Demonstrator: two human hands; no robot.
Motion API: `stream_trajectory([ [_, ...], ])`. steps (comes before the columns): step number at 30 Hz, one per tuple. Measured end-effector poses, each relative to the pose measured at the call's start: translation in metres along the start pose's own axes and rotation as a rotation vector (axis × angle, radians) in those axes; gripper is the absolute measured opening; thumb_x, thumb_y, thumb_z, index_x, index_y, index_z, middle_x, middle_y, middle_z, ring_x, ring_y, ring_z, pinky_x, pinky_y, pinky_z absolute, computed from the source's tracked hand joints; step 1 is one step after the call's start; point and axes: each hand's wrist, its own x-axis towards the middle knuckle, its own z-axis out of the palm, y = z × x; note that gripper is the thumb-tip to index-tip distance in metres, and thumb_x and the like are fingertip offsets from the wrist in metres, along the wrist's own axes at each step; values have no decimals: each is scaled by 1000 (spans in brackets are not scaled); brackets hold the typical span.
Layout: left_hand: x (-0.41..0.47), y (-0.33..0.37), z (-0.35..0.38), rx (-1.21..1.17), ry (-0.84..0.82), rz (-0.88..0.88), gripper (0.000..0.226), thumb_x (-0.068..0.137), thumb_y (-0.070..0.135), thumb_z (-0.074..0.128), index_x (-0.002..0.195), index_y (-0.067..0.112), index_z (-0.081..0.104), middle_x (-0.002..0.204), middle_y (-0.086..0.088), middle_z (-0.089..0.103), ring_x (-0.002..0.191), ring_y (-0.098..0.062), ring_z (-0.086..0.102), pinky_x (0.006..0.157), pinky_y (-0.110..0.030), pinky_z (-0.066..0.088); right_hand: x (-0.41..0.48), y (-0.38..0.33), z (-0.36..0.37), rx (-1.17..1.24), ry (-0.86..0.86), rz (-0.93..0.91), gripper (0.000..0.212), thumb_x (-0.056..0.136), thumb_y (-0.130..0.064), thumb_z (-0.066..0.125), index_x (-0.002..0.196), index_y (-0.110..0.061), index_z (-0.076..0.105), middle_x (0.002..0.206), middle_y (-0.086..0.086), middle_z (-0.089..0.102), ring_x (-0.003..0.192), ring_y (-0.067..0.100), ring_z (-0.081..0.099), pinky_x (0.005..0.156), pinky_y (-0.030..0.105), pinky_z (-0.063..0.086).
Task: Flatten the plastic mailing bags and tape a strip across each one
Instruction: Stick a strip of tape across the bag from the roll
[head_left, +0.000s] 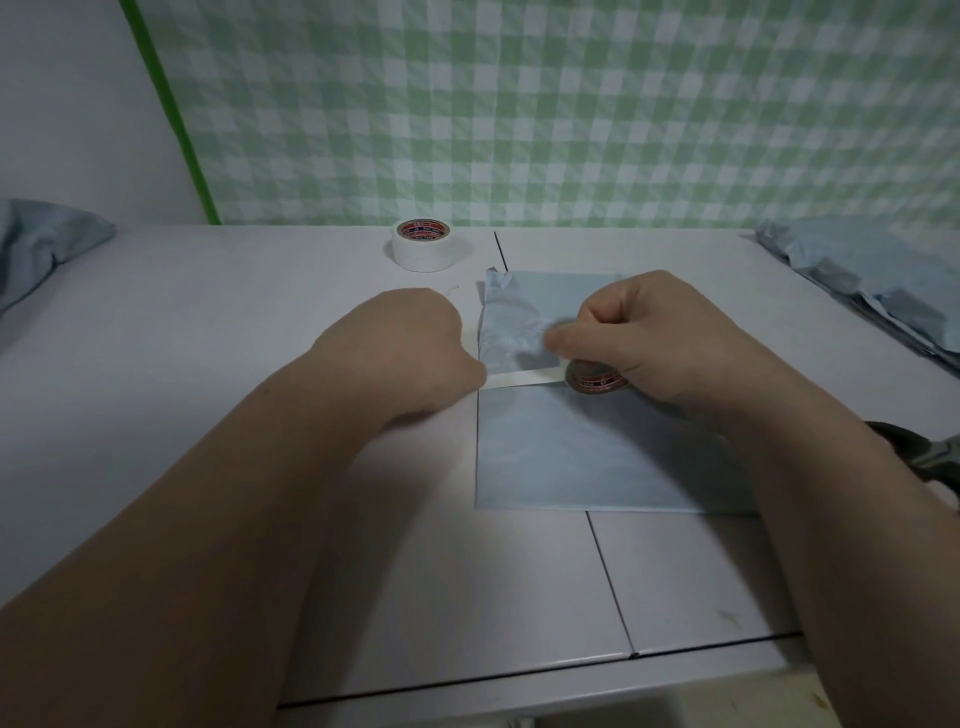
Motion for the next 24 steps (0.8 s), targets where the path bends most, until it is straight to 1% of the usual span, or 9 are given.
stream_trajectory([
  [3, -4, -3, -2, -25, 129, 8, 7, 83, 16, 53, 82, 12, 58, 86, -1, 59, 84, -20, 54, 66, -28, 40, 0, 1, 0, 13, -7, 9, 53, 82, -22, 69, 43, -16, 34, 37, -10, 29, 32, 5, 27, 35, 13, 22],
  [7, -24, 13, 5, -176, 332, 134, 27, 86, 13, 48, 106, 22, 63, 103, 2, 64, 96, -17, 55, 82, -28, 42, 1, 1, 1, 1, -4, 6, 52, 82, -23, 69, 43, -16, 36, 35, -10, 32, 32, 6, 30, 35, 13, 22],
  [9, -38, 26, 14, -155, 272, 272, 33, 88, 23, 45, 119, 23, 58, 113, 1, 63, 106, -19, 56, 90, -30, 41, 1, 1, 0, -10, 1, 4, 48, 81, -24, 70, 46, -14, 39, 36, -10, 32, 32, 6, 30, 35, 13, 22],
  [11, -49, 32, 24, -76, 161, 314, 42, 93, 33, 40, 133, 21, 42, 128, 2, 52, 117, -17, 48, 94, -26, 33, 0, 1, 1, -11, 6, 4, 47, 80, -25, 70, 47, -14, 40, 39, -9, 33, 34, 6, 30, 36, 14, 23],
  [14, -55, 31, 37, 121, 31, 283, 65, 93, 49, 19, 147, 13, 11, 154, -3, 21, 139, -14, 20, 110, -28, 15, 0, 1, 3, -24, 5, 8, 47, 80, -28, 70, 44, -15, 42, 43, -8, 37, 42, 5, 34, 45, 19, 29],
  [16, -55, 29, 42, 202, -10, 255, 72, 93, 54, 9, 150, 12, -2, 160, -4, 2, 145, -13, 3, 117, -34, 5, -1, 1, 4, -33, 0, 16, 43, 80, -31, 70, 48, -12, 47, 49, -4, 41, 48, 8, 37, 52, 24, 31],
  [18, -55, 28, 44, 259, -17, 233, 78, 89, 58, 2, 151, 10, -5, 160, -5, -3, 146, -14, -3, 117, -37, 3, -2, 0, 3, -31, -9, 36, 45, 80, -38, 69, 57, -3, 52, 56, 3, 44, 52, 11, 37, 54, 26, 30],
  [21, -56, 31, 42, 282, -37, 231, 72, 96, 54, 12, 151, 10, -5, 160, -4, -5, 147, -14, -5, 119, -40, 5, -5, -1, 1, -2, -10, 75, 49, 83, -50, 62, 55, -14, 45, 52, -2, 42, 49, 12, 34, 48, 23, 28],
  [24, -57, 33, 38, 287, -67, 217, 70, 97, 52, 15, 151, 12, -4, 160, -3, -8, 146, -13, -6, 119, -42, 4, -5, -1, 0, 32, -4, 87, 42, 88, -50, 55, 67, -14, 51, 62, 4, 44, 56, 14, 37, 54, 27, 29],
])
